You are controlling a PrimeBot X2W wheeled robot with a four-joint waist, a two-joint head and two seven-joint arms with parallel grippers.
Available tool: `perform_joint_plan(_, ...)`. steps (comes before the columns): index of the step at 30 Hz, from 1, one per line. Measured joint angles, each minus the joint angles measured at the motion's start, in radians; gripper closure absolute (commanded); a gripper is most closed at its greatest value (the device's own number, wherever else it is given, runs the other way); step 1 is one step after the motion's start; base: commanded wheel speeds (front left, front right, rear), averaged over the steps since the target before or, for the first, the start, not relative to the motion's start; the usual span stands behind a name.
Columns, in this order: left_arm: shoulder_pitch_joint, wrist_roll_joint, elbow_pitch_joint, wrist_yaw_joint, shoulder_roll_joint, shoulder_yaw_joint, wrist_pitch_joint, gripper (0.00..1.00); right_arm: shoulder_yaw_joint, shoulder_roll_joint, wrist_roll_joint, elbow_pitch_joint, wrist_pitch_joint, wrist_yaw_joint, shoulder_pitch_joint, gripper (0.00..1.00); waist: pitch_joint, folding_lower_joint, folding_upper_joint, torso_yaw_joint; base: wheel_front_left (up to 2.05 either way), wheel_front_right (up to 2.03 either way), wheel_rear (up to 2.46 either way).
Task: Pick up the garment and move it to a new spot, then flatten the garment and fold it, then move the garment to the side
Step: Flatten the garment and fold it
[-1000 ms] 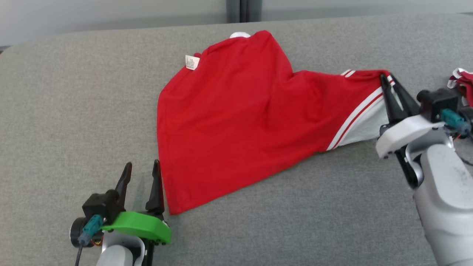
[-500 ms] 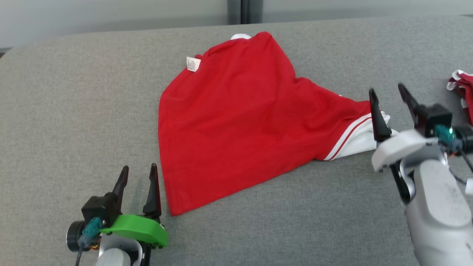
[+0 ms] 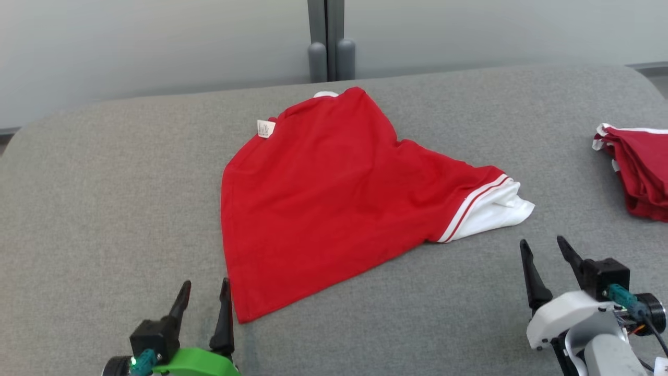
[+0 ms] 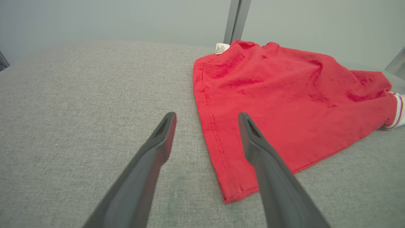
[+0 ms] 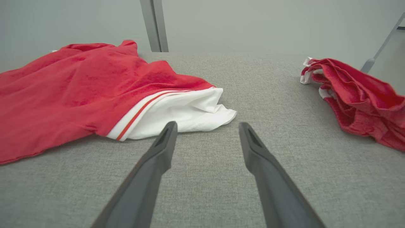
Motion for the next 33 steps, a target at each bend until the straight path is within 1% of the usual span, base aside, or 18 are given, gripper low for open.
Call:
perform_joint_plan(6, 0.038, -0.004, 0.001, 0.000, 0.000, -0.012, 0.000, 0.00, 0.006, 0.007, 0.005, -0.001, 0.000, 0.000, 0.040, 0.00, -0.042, 0.0000, 0.0000, -0.006, 0.00, 0.00, 0.00)
perform_joint_plan(12, 0.039, -0.015, 0.014, -0.004, 0.000, -0.025, 0.000, 0.00, 0.017, 0.010, 0.011, -0.004, 0.000, 0.000, 0.035, 0.00, -0.034, 0.0000, 0.0000, -0.007, 0.00, 0.00, 0.00)
perform_joint_plan(16, 0.030, -0.040, 0.044, -0.006, 0.000, -0.041, 0.000, 0.00, 0.021, 0.010, 0.010, -0.007, 0.000, 0.000, 0.016, 0.00, -0.013, 0.0000, 0.0000, -0.010, 0.00, 0.00, 0.00)
perform_joint_plan(20, -0.015, -0.062, 0.089, -0.009, 0.000, -0.069, 0.000, 0.00, 0.017, 0.011, 0.002, -0.005, 0.000, 0.000, -0.011, 0.00, 0.023, 0.0000, 0.0000, -0.014, 0.00, 0.00, 0.00)
perform_joint_plan(26, -0.066, -0.097, 0.217, -0.004, 0.000, -0.110, 0.000, 0.00, -0.002, 0.010, -0.012, 0.004, 0.000, 0.000, -0.056, 0.00, 0.082, 0.0000, 0.0000, -0.018, 0.00, 0.00, 0.00)
perform_joint_plan(29, -0.092, -0.123, 0.256, -0.004, 0.000, -0.131, -0.005, 0.00, -0.010, 0.009, -0.019, 0.006, 0.000, 0.000, -0.077, 0.00, 0.107, 0.0000, 0.0000, -0.019, 0.00, 0.00, 0.00)
perform_joint_plan(30, -0.101, -0.133, 0.266, -0.004, 0.000, -0.138, -0.008, 0.30, -0.013, 0.009, -0.022, 0.007, 0.000, 0.000, -0.083, 0.00, 0.115, 0.0000, 0.0000, -0.019, 0.00, 0.00, 0.00)
perform_joint_plan(32, -0.118, -0.141, 0.285, -0.005, 0.002, -0.152, -0.012, 1.00, -0.017, 0.008, -0.027, 0.008, 0.000, 0.000, -0.093, 0.00, 0.127, 0.0000, 0.0000, -0.016, 0.00, 0.00, 0.00)
perform_joint_plan(33, -0.125, -0.148, 0.296, -0.005, 0.003, -0.157, -0.015, 1.00, -0.019, 0.008, -0.030, 0.009, 0.000, 0.000, -0.096, 0.00, 0.130, 0.0000, 0.0000, -0.015, 0.00, 0.00, 0.00)
